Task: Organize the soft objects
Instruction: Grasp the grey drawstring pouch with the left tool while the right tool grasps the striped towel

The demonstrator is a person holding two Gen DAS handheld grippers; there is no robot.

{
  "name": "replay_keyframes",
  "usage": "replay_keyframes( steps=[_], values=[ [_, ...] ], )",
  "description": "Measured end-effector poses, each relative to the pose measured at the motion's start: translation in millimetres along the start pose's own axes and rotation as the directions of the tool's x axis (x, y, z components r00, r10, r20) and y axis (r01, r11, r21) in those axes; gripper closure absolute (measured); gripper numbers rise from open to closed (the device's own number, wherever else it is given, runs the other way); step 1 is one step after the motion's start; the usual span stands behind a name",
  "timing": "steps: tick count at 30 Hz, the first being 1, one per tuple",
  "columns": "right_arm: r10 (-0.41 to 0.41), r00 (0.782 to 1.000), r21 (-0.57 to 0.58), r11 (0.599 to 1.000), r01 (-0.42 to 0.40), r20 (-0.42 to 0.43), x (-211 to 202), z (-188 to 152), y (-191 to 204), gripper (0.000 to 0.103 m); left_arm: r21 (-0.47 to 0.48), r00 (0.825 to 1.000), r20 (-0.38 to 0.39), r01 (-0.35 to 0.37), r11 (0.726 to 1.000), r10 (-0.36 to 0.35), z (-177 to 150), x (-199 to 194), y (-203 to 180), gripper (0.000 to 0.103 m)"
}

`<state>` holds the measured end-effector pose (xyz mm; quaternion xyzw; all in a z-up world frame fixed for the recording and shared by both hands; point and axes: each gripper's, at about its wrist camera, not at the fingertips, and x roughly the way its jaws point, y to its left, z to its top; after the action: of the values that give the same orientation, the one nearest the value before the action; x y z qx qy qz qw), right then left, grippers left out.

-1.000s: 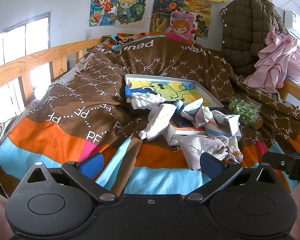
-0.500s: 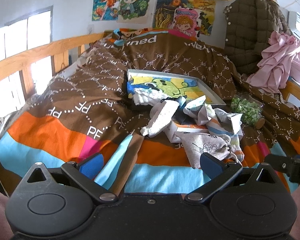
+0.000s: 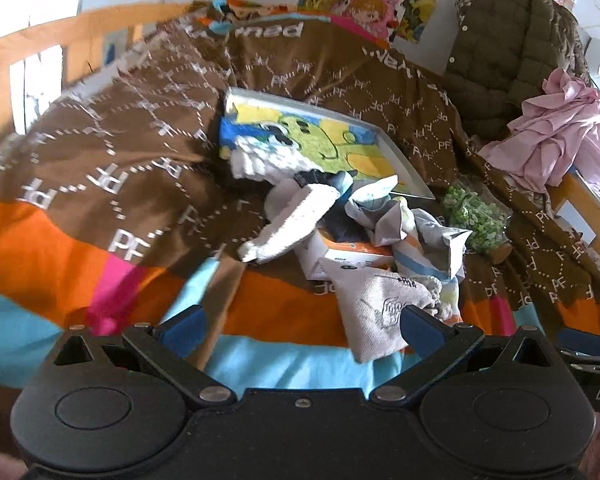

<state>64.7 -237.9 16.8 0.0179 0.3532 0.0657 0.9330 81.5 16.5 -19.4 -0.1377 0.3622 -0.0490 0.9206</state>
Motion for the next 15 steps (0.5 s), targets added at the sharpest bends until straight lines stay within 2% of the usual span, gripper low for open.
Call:
replay_keyframes(
  steps=[4,8,11,15],
  values=[
    [0.011,0.999,0.018,1.0,-0.011,-0.048,25.9,22.0,-9.3,0.0,-0.058,0.999,-0.045,0.028,0.998,-0.031,10.2,26.6,2.3,0.001],
    [0.048,0.991,0.064,0.997,-0.04,-0.126,60.9,41.1,-24.8,0.0,-0.076,0.994,-0.084,0.066,0.995,-0.072,14.4,54.4,0.5,0.001],
    [0.113,0.976,0.127,0.988,-0.09,-0.188,87.2,48.7,-38.6,0.0,-0.105,0.986,-0.112,0.113,0.988,-0.125,12.9,69.3,1.5,0.001],
    [0.108,0.963,0.148,0.986,-0.073,-0.246,115.4,49.9,-49.4,0.0,-0.166,0.971,-0.15,0.163,0.973,-0.188,8.7,85.9,4.3,0.005]
  ],
)
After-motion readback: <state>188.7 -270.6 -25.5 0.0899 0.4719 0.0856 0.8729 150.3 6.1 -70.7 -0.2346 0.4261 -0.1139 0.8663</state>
